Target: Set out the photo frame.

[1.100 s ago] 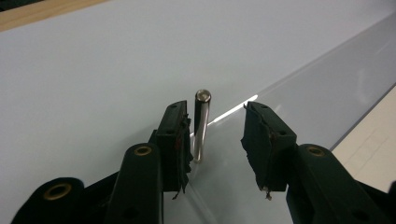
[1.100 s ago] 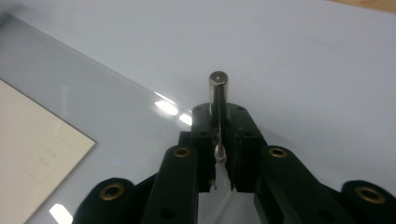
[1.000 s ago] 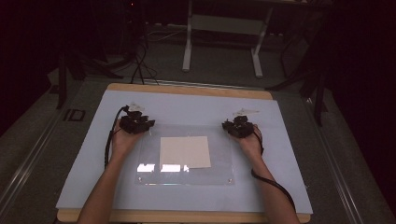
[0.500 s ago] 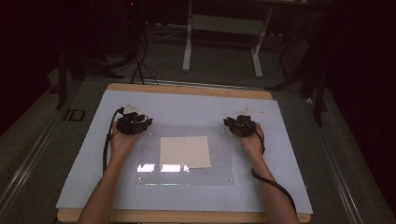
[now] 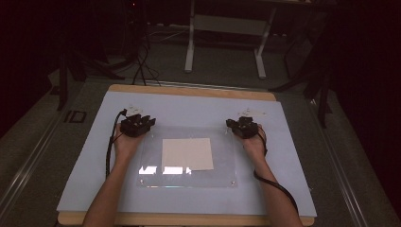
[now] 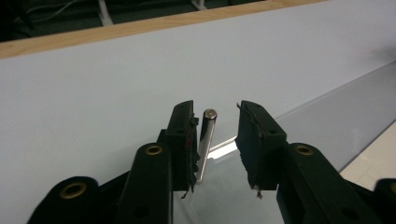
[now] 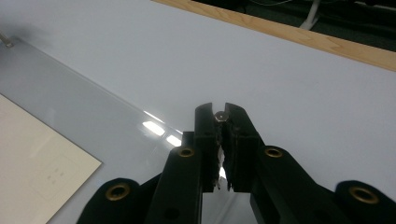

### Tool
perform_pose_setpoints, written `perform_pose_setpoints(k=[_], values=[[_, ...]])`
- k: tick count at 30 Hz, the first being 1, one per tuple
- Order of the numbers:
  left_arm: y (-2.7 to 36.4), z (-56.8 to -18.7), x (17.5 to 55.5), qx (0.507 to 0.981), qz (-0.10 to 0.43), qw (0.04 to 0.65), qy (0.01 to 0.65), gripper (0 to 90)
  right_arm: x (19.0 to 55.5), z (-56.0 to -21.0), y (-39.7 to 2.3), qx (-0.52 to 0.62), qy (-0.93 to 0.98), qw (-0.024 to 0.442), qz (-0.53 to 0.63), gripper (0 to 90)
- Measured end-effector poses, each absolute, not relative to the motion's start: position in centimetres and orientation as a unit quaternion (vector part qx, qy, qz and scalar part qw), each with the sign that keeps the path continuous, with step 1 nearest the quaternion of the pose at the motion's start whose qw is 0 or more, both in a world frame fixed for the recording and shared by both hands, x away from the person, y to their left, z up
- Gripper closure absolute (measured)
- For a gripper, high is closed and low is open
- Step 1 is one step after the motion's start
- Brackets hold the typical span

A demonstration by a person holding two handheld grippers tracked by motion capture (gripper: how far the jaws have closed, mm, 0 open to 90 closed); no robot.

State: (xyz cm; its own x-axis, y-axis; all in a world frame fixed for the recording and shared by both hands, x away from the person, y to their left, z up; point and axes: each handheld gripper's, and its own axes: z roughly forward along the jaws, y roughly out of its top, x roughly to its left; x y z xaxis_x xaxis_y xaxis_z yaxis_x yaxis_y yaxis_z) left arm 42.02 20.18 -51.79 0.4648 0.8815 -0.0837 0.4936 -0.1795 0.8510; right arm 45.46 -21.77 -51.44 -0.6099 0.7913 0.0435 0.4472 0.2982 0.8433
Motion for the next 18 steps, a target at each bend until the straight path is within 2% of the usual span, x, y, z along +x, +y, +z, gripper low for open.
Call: perform_pose_setpoints(k=[6,11,18], values=[[19.98,-51.86,42.15,0.735,0.222,0.442,0.464,65.5,45.39,-51.56,-21.82,0.4,0.777,0.192,0.446,84.5],[20.19,-52.02,42.18,0.729,0.222,0.446,0.469,70.7,45.4,-51.64,-21.86,0.404,0.774,0.19,0.449,84.5],[19.87,-52.3,42.38,0.729,0.233,0.443,0.467,66.5,45.39,-51.65,-21.85,0.405,0.774,0.19,0.449,84.5]])
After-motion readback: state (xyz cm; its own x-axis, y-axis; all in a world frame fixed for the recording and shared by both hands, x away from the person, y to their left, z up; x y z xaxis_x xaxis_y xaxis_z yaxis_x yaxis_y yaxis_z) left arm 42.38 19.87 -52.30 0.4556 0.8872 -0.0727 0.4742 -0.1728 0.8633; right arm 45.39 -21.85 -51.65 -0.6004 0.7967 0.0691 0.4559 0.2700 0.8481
